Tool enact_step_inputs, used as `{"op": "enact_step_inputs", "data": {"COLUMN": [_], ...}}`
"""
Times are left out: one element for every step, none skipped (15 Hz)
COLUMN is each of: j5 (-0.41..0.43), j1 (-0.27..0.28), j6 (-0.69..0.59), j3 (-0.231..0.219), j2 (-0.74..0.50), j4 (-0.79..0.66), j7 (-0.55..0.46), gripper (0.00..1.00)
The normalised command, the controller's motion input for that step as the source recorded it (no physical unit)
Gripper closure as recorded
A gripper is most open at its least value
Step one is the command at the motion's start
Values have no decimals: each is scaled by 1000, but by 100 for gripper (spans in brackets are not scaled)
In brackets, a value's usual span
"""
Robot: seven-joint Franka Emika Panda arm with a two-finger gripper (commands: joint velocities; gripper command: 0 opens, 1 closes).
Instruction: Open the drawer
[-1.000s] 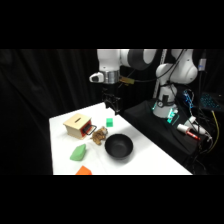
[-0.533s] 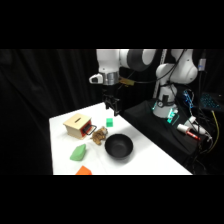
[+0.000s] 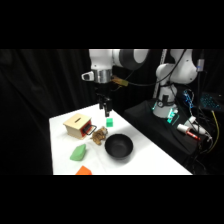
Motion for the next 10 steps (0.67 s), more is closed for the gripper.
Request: {"op": "enact_step_inputs", "data": {"j5": [111, 133, 170, 178, 194, 163, 153, 147, 137, 98], "j1": [-62, -58, -53, -45, -44, -37, -32, -25, -19, -8], "j6": [152, 151, 166, 174, 161, 169, 156, 151, 157, 198], "j3": [-39, -40, -41, -38, -40, -43, -42, -43, -40, -45], "j2": [219, 212, 190, 168, 162, 149, 137, 132, 117, 113], "j4": [268, 261, 227, 199, 178, 155, 138, 127, 112, 94], "j7": [253, 295, 334, 333, 342, 351, 342, 358, 331, 359], "gripper": [0, 0, 0, 0, 0, 0, 0, 0, 0, 0]}}
